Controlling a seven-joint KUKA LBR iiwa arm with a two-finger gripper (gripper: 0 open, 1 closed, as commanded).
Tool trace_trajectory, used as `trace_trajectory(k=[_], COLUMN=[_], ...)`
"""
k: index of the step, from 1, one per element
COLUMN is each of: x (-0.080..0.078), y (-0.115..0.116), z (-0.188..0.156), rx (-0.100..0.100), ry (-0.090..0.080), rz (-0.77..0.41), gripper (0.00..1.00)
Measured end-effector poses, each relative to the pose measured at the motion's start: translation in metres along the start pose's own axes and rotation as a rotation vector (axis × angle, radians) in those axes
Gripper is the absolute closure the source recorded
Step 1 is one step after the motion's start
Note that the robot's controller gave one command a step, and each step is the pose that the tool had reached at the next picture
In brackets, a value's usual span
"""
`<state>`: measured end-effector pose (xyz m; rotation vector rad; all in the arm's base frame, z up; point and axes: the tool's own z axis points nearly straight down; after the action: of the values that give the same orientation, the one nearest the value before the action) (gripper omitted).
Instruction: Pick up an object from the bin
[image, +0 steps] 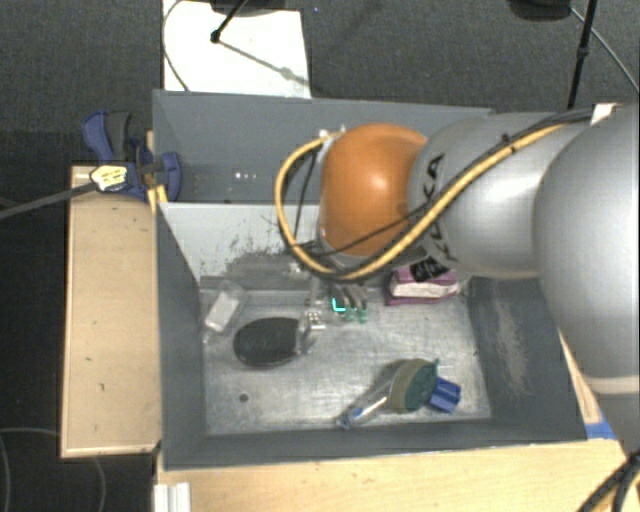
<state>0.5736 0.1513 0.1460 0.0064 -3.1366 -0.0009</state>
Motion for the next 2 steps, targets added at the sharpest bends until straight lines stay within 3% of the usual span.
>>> trace_trajectory(k=[1, 2], x=[0.0361, 0.0343], y=[0.0523, 0.0513], z=[0.0760, 0.0740], rx=[-0.002, -0.002], ry=[-0.007, -0.011], rz=[-0.409, -0.400], gripper=[0.00, 1.00])
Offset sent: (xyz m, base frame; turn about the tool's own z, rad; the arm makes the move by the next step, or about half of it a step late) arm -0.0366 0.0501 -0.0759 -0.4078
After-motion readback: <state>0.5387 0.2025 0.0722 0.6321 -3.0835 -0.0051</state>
